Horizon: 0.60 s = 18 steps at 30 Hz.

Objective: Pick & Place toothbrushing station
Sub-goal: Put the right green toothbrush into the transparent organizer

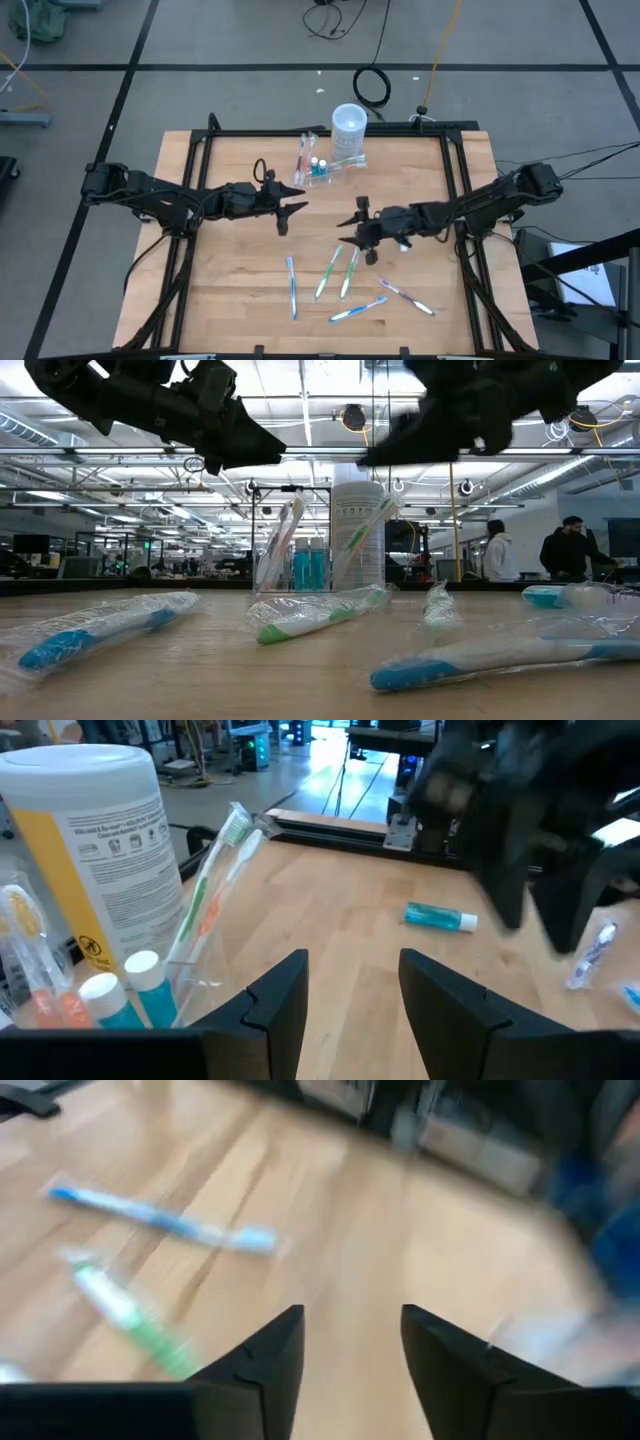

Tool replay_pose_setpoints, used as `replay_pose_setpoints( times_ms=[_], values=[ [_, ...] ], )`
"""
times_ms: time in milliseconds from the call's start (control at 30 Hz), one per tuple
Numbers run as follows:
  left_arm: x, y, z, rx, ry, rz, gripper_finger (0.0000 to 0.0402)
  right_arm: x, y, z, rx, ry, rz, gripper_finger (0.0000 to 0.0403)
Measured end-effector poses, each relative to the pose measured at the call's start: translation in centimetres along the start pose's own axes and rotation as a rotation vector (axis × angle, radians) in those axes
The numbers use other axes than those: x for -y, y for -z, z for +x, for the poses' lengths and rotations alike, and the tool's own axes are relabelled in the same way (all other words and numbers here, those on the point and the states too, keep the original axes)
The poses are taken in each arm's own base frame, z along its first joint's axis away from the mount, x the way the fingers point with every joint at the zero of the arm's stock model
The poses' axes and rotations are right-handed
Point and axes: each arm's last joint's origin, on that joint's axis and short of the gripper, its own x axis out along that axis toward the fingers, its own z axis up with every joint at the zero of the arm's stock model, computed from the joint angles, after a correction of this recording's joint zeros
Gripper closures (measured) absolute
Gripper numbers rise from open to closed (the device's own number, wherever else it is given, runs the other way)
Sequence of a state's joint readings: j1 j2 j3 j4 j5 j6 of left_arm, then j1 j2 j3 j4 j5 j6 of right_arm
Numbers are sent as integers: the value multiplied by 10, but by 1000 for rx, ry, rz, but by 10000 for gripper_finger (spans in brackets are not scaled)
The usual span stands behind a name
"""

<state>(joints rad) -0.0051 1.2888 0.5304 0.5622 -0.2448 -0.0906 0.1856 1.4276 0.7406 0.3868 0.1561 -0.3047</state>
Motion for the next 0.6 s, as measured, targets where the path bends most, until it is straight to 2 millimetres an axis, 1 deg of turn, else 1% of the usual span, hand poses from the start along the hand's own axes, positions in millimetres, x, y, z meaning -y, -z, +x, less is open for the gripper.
replay_pose_setpoints(
  times_ms=[100, 200, 267, 433, 500, 600],
  values=[
    [0, 0, 0, 0, 0, 1, 240, -7, 16, 2, -154, -37, 200, 226],
    [0, 0, 0, 0, 0, 2, 241, -17, 31, -1, -312, -58, 316, 219],
    [0, 0, 0, 0, 0, -7, 241, -23, 41, -4, -377, -35, 426, 218],
    [0, 1, 0, -14, -2, -19, 241, -31, 68, -13, -446, 132, 771, 223],
    [0, 1, 0, -15, -2, -23, 241, -34, 77, -16, -462, 151, 860, 227],
    [0, 2, 0, -15, -3, -58, 240, -37, 92, -20, -429, 163, 951, 229]
  ],
)
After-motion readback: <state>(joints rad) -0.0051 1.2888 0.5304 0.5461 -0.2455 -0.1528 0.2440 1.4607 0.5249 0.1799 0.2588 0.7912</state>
